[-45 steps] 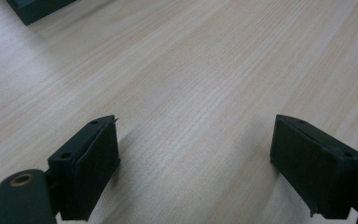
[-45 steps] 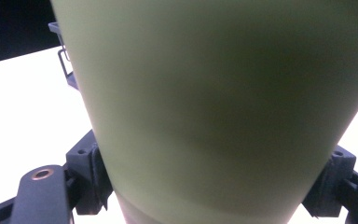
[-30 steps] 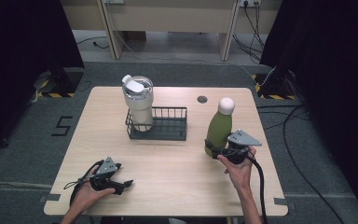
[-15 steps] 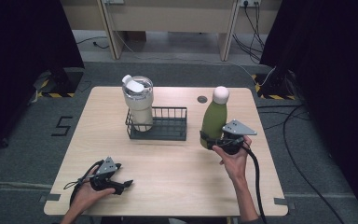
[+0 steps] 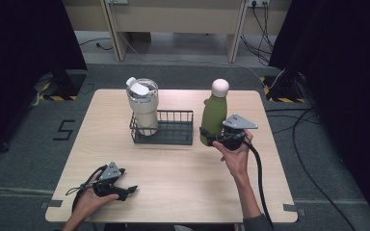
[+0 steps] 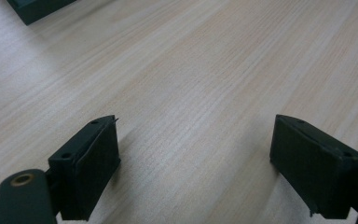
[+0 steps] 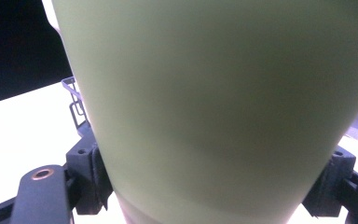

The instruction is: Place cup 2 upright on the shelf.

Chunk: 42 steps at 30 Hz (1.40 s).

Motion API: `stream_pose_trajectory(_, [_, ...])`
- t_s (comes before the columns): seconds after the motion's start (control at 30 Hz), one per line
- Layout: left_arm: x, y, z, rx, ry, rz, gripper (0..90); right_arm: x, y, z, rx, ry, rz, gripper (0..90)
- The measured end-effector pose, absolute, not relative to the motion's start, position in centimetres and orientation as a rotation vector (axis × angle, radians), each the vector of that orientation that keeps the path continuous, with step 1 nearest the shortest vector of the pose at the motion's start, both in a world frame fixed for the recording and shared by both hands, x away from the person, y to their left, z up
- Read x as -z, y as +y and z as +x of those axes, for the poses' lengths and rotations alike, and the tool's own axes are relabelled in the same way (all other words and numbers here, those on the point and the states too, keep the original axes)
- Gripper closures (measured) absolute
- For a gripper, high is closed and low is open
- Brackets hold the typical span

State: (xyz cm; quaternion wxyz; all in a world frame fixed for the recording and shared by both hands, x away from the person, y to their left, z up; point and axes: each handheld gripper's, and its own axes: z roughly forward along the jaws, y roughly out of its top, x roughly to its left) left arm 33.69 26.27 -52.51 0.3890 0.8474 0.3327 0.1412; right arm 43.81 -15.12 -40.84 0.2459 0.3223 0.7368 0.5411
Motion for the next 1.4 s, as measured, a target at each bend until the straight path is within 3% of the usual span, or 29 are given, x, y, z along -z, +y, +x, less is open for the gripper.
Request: stream_pose_trajectory(1.4, [52.5,26.3,33.7,-0.361,0.848,2.150,14.7,37.3,-9.4,48.9,-1.506,2.055,0.821,21.0])
